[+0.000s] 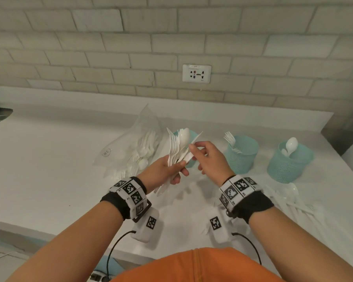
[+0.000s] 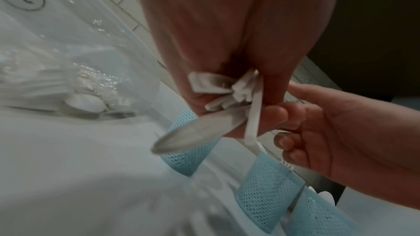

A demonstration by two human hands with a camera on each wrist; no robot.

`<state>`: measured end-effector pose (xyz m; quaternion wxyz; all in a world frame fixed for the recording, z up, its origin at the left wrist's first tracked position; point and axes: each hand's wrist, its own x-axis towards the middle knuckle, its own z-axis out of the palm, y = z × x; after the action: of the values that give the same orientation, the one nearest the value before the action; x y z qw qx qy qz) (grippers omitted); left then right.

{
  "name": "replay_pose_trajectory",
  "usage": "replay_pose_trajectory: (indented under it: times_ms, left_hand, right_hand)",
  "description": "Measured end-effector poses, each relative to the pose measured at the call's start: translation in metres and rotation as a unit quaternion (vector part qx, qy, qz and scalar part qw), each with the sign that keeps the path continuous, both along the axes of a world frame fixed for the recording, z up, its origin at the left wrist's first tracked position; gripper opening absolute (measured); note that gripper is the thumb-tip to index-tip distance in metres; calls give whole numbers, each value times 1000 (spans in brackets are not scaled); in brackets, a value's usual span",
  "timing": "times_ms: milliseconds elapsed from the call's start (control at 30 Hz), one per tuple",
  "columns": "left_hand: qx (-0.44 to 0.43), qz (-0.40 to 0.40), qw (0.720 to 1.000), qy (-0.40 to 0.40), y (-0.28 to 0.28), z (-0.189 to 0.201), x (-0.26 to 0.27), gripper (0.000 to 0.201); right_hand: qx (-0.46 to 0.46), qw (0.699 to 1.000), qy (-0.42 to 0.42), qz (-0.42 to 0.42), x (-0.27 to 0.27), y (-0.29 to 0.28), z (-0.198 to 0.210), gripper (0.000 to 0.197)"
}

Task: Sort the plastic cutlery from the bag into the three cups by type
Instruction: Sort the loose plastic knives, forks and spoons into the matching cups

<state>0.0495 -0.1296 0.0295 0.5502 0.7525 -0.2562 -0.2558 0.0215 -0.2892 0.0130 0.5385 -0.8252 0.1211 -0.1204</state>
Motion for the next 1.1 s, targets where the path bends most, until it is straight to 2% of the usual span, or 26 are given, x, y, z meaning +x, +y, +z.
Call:
replay_pose_trajectory:
  times_ms: [167,333,400,600,700,800,867,1000,1100]
  left_hand:
    - [-38,-15,999,20,-5,-4,4,21]
    - [-52,3,998,36,-9,-10,7,34]
    - [-58,6,998,36,-11,-10,8,38]
    - [-84,59,993,63,-9,-18,27,38]
    - [-112,91,987,76,-4,-16,40,35]
    - [-101,135,985,25,6,-16,53,33]
    - [-88,148,985,-16,9,-16,60,30]
    - [-82,154,984,-44,4,-12,68,25]
    - [-56,166,984,-42,-1,-10,72,24]
  right_hand:
    - [30,999,7,15,0,10,3,29]
    - [1,1000,-4,17,1,13,6,26]
    - [19,1000,-4,16,2,11,10,23]
    - [13,1000,11,-17,22,-6,28,23]
    - [25,996,-48,-69,35,-23,56,25]
    - [20,982,-135,-129,52,-37,72,22]
    - [3,978,-151,-143,64,-38,65,20]
    - [-22,992,-72,-98,90,-26,31,28]
    - [-78,994,2,-78,104,-23,14,31]
